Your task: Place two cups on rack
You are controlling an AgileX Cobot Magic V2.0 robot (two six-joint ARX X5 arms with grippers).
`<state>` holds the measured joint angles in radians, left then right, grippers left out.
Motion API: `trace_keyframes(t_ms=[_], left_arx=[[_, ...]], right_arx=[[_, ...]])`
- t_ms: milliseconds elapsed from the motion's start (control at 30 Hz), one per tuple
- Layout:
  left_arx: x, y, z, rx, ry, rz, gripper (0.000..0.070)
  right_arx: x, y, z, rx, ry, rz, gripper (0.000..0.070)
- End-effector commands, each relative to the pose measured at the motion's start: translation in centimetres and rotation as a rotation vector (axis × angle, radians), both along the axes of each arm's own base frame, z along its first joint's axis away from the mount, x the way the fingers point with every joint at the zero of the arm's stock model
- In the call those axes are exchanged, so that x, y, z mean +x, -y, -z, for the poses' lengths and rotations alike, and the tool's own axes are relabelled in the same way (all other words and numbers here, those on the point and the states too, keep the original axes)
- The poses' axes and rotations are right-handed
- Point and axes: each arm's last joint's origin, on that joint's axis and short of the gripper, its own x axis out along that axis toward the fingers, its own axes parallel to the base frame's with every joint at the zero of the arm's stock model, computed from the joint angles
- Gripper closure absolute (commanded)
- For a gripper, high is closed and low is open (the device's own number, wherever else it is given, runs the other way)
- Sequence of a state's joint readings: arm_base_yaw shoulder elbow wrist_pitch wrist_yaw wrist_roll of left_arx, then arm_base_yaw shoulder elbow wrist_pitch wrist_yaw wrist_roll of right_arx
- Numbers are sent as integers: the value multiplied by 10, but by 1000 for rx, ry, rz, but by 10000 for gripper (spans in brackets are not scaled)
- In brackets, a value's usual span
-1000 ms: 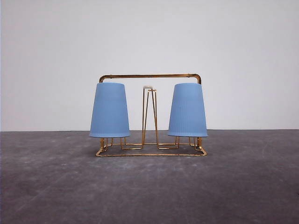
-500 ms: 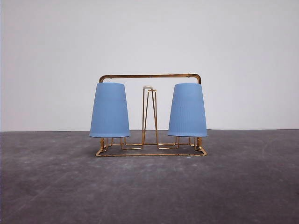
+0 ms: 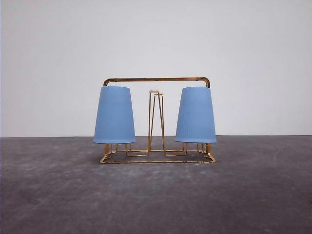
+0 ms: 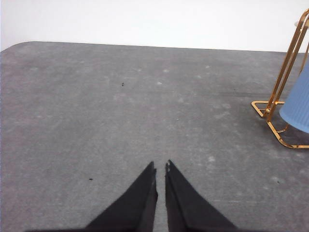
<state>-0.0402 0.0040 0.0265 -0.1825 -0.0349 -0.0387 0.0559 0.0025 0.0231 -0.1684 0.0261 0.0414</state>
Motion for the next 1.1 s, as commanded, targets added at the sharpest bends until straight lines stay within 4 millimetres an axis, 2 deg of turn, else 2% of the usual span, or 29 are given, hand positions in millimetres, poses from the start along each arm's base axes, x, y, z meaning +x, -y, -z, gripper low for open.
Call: trace_keyframes(t_ms=[0, 1067], left_arx=[[1, 0, 5, 0, -18, 0, 684], [1, 0, 5, 0, -18, 0, 684]], right_arx=[[1, 0, 1, 0, 4, 2, 683], [1, 0, 1, 0, 4, 2, 683]])
